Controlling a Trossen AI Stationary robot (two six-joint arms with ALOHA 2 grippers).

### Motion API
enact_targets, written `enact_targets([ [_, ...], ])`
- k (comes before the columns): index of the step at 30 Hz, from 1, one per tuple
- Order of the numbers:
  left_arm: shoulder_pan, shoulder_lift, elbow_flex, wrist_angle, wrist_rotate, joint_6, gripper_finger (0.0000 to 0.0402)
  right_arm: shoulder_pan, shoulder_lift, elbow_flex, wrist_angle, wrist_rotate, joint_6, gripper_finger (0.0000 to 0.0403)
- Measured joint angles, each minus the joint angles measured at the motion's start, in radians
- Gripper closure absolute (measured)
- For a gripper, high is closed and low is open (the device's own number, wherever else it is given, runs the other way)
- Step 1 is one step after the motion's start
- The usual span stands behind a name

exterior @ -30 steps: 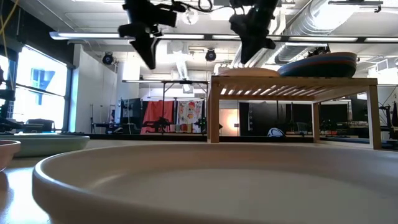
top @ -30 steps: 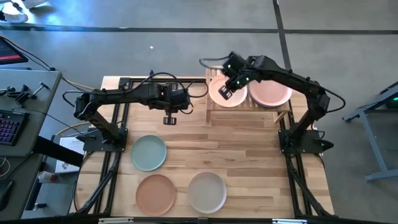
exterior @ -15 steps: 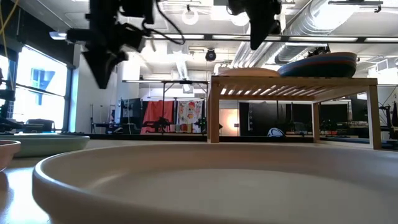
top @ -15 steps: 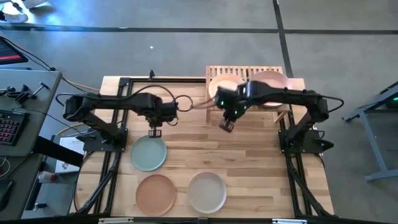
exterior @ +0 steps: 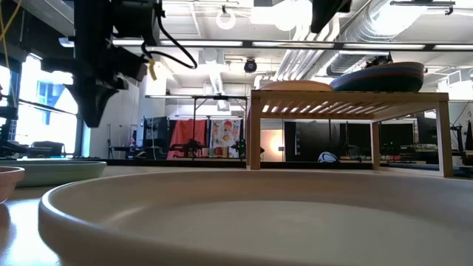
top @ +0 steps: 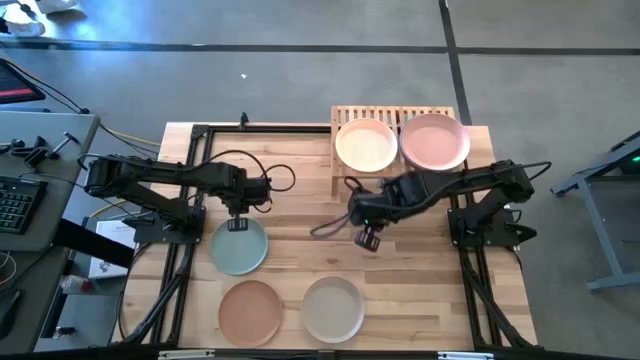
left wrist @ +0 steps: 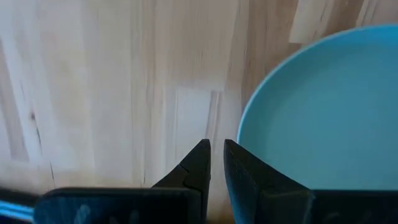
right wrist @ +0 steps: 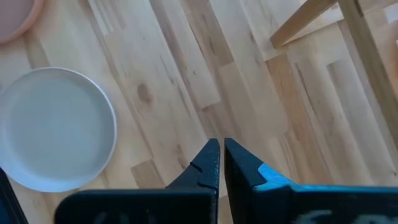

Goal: Place and stack plates onto a shelf
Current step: Stack the light blue plate on top of the white plate on the shelf

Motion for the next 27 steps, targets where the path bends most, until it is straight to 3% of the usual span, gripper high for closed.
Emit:
enact_targets([
  [6,0.0,0.025,-0.055,0.13,0.003,0.057,0.0367,0.086,0.0,0.0,0.0,0.065,0.069,0.0402],
  [19,0.004,0.09,-0.056,0.148,0.003,0.083,0.0366,0.151,0.0,0.0,-0.008,0.118,0.088,0.0402],
  [27,0.003,0.108,-0.056,0.152,0.016,0.112,0.033,0.151,0.0,0.0,-0.011,0.133,0.088,0.0402],
])
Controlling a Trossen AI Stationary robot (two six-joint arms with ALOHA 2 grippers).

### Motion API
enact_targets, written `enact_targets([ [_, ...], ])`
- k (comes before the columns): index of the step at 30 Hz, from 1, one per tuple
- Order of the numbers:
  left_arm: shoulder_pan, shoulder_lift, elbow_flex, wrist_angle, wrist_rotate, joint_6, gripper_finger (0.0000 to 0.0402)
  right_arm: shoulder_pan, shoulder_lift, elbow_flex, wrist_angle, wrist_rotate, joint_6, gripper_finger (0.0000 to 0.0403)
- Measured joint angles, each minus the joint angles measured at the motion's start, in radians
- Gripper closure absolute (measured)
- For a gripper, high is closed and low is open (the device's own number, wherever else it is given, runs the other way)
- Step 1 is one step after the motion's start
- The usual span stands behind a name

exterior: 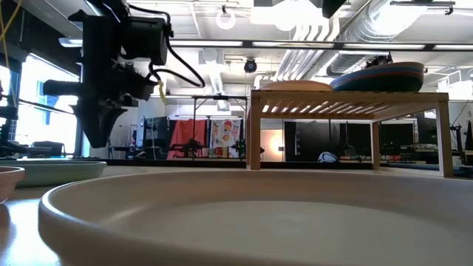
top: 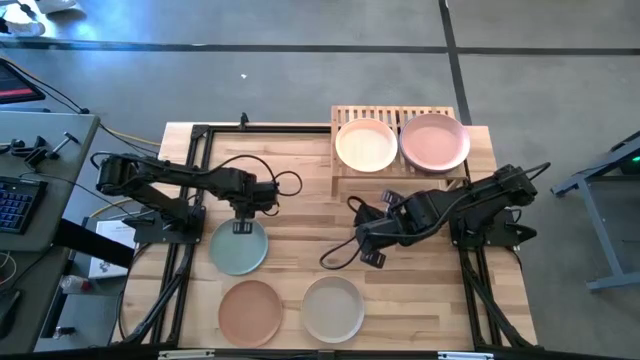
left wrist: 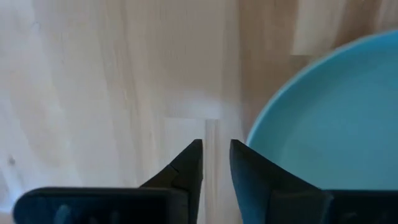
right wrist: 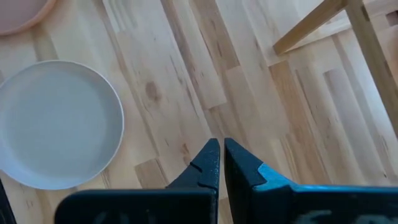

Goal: Place and stack plates onto a shelf
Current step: Stack the light blue plate on top of the white plate on the shelf

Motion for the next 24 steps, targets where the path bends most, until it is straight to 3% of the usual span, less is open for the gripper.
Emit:
enact_targets([
  [5,-0.009,0.0,0.0,0.002,0.11,0.017,0.0309,0.0,0.0,0.0,-0.004,0.018,-0.001,0.0402],
  [14,-0.041,0.006,0.0,0.042,0.112,0.006,0.0311,0.0,0.0,0.0,-0.004,0.018,0.0,0.0402],
  [24,-0.042,0.099,0.0,0.043,0.112,0.007,0.0311,0.0,0.0,0.0,-0.004,0.016,0.001,0.0402],
])
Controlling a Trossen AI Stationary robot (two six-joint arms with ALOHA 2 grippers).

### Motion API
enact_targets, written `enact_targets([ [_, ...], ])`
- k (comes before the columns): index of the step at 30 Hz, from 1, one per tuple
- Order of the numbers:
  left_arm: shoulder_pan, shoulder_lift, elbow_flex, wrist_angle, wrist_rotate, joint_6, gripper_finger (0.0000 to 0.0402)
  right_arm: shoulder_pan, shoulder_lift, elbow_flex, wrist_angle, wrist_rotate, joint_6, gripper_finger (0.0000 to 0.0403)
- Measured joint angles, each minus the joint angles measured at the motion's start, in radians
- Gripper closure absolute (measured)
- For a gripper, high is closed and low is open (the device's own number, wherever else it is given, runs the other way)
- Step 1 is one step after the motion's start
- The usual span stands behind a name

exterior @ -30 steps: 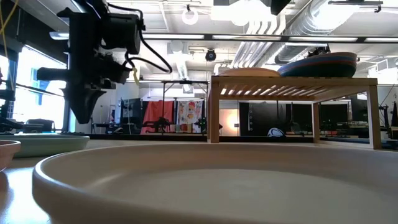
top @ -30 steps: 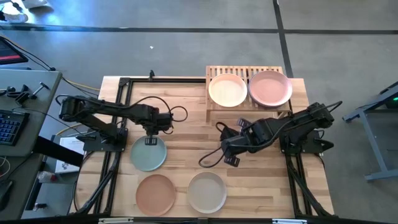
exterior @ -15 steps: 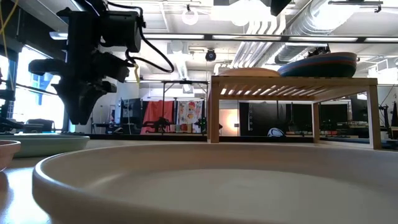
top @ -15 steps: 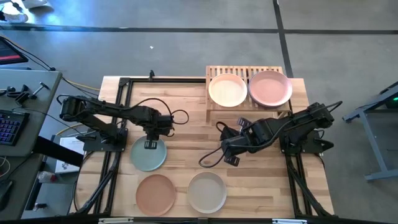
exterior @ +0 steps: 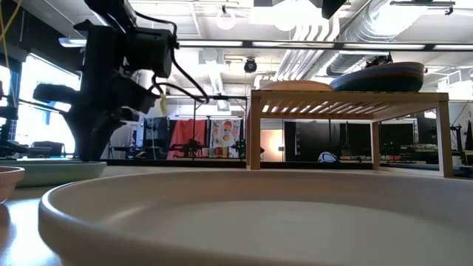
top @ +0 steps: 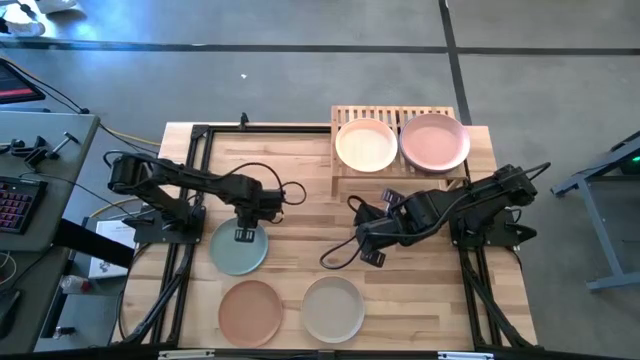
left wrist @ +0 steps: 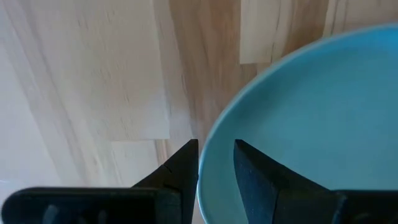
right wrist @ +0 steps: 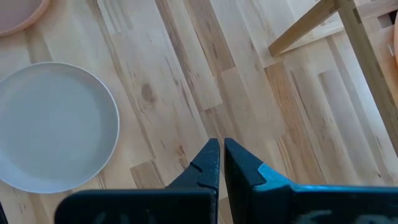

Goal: Place and stack plates onto a shelf
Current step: Stack the light blue plate on top of the white plate on the shelf

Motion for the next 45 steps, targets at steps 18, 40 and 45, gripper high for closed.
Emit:
enact_targets([
  [18,0.001,0.096,0.0,0.007,0.0,0.019,0.0325,0.0,0.0,0.0,0.0,-0.002,0.0,0.0402],
  [40,0.007,0.049,0.061,-0.021,-0.088,0.052,0.0399,-0.042,0.0,0.0,0.001,0.122,-0.052,0.0402],
  [45,0.028,-0.019,0.095,-0.036,-0.127,0.07,0.04,-0.104,0.0,0.0,0.01,0.127,-0.114,0.0402],
])
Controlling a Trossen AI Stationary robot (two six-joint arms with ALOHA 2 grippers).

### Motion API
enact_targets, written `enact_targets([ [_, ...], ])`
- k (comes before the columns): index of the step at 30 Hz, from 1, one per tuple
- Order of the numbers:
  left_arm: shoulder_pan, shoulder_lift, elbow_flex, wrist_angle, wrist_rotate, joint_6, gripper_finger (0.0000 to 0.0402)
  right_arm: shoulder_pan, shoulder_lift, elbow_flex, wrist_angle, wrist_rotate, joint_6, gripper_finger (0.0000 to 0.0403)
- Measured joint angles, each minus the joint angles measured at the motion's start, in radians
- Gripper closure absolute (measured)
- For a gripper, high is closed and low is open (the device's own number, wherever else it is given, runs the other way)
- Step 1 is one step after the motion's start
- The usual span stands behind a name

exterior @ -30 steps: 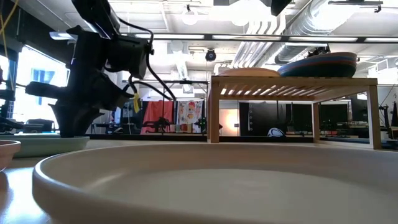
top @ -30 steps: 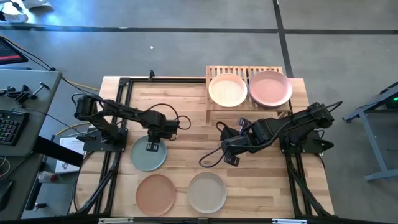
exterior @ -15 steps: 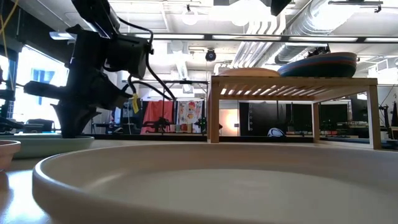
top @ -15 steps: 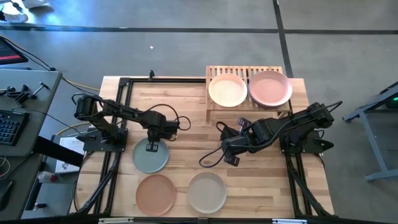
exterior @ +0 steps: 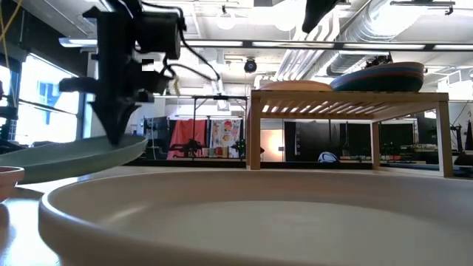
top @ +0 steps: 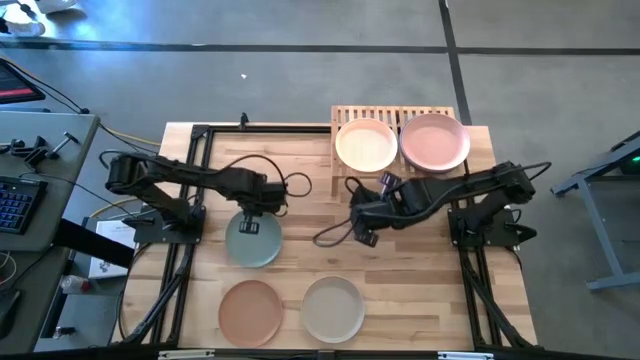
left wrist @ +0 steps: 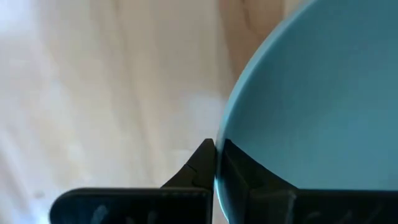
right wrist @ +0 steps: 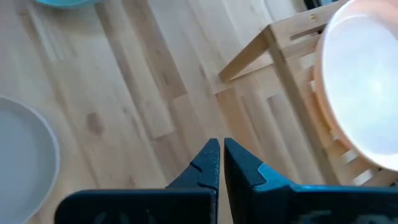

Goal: Place and stack plates onto a shelf
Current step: Stack the light blue plate on top of the white plate on the shelf

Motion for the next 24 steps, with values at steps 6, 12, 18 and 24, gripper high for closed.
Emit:
enact_targets([
  [6,0.048,-0.089,0.028,-0.004,-0.061,0.041,0.0401,-0.084,0.0,0.0,0.007,-0.05,-0.079,0.0402],
  [12,0.095,-0.17,0.047,-0.002,-0.188,0.044,0.0401,-0.162,0.0,0.0,0.007,-0.067,-0.193,0.0402],
  [18,0.15,-0.255,0.049,-0.001,-0.207,0.044,0.0401,-0.231,0.0,0.0,0.009,-0.183,-0.375,0.0402],
  [24,0.186,-0.32,0.09,-0.011,-0.138,-0.004,0.0401,-0.278,0.0,0.0,0.068,-0.326,-0.481,0.0402],
])
